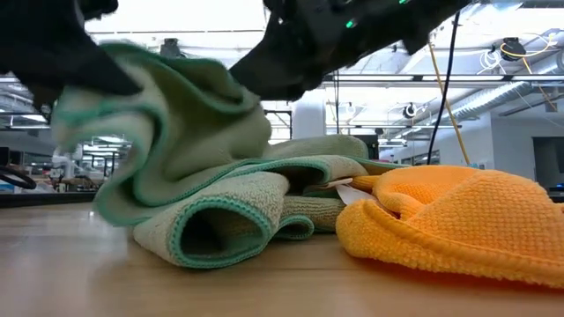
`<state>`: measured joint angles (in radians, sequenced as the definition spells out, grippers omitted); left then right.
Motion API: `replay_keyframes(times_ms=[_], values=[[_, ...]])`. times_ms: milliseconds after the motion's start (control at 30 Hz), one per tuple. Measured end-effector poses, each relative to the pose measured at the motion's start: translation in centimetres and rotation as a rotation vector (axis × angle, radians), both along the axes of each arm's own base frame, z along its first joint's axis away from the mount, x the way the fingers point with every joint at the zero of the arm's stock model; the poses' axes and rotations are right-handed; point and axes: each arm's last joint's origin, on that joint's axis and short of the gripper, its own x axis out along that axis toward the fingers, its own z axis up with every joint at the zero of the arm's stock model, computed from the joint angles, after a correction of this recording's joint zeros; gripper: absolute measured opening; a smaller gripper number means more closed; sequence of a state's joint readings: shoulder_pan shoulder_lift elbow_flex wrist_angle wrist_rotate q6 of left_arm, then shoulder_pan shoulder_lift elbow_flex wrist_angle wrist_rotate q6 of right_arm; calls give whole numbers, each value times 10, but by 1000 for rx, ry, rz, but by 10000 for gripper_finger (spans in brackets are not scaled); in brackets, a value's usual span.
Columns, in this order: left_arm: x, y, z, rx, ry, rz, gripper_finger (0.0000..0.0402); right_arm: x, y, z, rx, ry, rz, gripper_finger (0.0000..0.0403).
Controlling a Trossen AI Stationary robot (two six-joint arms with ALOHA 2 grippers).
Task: Fold microfiber towels
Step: Fold the light green microfiber cloth
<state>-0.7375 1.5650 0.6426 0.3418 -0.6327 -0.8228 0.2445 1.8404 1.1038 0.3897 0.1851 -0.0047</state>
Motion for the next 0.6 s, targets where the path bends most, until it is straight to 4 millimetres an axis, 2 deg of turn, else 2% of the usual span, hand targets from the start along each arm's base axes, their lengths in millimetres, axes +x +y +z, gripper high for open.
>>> replay_keyframes(times_ms=[133, 267, 400, 600], values=[[5, 4, 3, 0, -31, 11, 5, -14, 42, 1, -80, -34, -67, 191], [9, 7, 4, -11, -39, 28, 9, -29, 70, 1, -147, -55, -197, 190], [11, 10, 6, -15, -54, 41, 4, -34, 91, -2, -101, -96, -130, 190], [19, 14, 11, -36, -104, 45, 13, -27, 106, -30, -148, -136, -52, 195]])
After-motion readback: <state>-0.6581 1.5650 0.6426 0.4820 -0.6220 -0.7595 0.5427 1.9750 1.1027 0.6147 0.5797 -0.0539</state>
